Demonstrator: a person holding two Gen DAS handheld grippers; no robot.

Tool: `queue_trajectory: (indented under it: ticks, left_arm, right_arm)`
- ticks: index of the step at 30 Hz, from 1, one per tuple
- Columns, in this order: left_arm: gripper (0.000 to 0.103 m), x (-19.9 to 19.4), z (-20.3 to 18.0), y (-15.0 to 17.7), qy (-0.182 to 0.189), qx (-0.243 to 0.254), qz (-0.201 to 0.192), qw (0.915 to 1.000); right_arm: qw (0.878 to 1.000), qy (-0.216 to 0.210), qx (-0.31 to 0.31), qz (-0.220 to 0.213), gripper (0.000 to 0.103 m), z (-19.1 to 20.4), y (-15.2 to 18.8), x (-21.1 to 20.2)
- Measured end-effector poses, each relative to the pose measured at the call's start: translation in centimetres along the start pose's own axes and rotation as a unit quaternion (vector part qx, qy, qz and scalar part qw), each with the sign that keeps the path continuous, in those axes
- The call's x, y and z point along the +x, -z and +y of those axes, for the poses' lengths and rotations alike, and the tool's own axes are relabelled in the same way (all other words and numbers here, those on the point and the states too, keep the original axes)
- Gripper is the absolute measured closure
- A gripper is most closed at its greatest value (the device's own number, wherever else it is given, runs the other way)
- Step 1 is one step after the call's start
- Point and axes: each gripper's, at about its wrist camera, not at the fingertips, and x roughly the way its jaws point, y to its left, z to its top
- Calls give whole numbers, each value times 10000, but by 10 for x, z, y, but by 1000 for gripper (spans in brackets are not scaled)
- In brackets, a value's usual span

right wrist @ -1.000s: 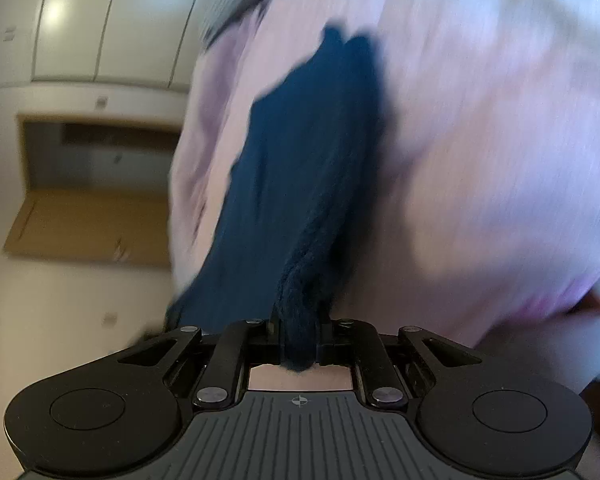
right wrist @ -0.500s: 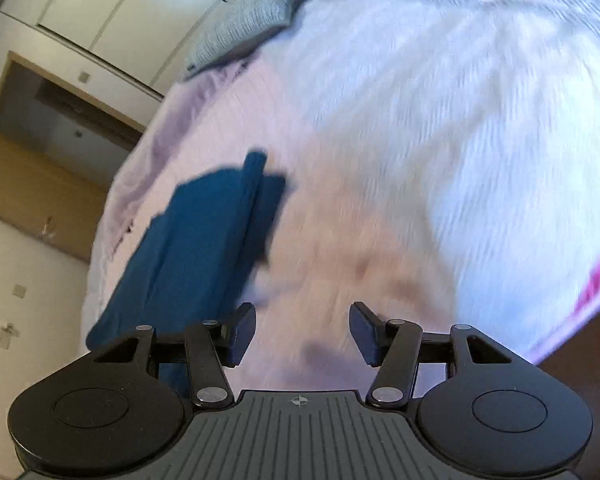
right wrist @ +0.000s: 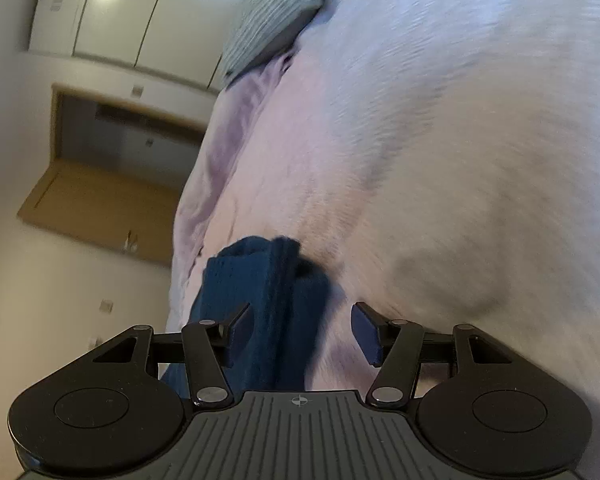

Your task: Fold clothes

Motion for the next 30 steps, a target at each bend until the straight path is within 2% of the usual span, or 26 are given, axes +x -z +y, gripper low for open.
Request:
queue_trajectory:
  ticks: [1,3,4,5,7,9,12,14,17,20,21,23,25,27,28,29,30]
  left_arm:
    - [60,3,1,1,20,-47,-25,10000]
    - [71,4,3,3,95,-92,-68,9999]
    - [79,4,4,3,130,-98,-89,9998]
    - [89,4,4,1,160,-93,-97,9998]
    - [94,0,3,-1,244,11,-84,9997]
    - [95,-7,1,-3,329,144,-74,9993]
    - [96,-24,0,-9,386,300,16,9988]
    - [96,-38,-1,-15,390,434,118,9982]
    - [97,-75,4,-28,429,562,141,9974]
    - [96,-113,13,-40,324,714,82,9969]
    - [96,-121,18,-42,222,766,114,9967]
    - [94,-135,25,-50,29,884,161,9959]
    - [95,-144,29,-60,-151,1024,182,9945]
    - [95,-154,33,-70,-330,1163,204,9925]
    - [92,-157,31,-80,-342,1194,66,9922]
    - [83,-160,29,-93,-416,1231,-97,9915]
    - [78,-162,28,-107,-505,1271,-260,9903]
  right_arm:
    - [10000,-37,-66,61,45,1,-5,7]
    - [9994,-68,-235,227,46,3,-12,22]
    - [9989,-47,-335,325,57,5,-15,30]
    - [9982,30,-429,414,80,7,-15,36]
    - [9971,165,-542,510,82,9,-13,42]
    - [9975,165,-538,417,84,9,-7,35]
    - [9996,80,-181,177,86,2,10,9]
    - [10000,33,7,79,87,6,35,-12]
    - [9997,-51,244,-16,87,14,77,-44]
    - [9979,-177,607,135,87,18,127,-65]
    - [9976,-179,616,247,86,19,141,-67]
    - [9971,-8,356,667,77,20,160,-64]
    - [9957,417,-38,823,69,23,155,-66]
    - [9940,670,-470,729,60,29,137,-76]
    - [9934,674,-655,664,53,34,122,-82]
    - [9920,695,-863,603,50,40,106,-84]
    - [9893,755,-1119,550,49,47,86,-81]
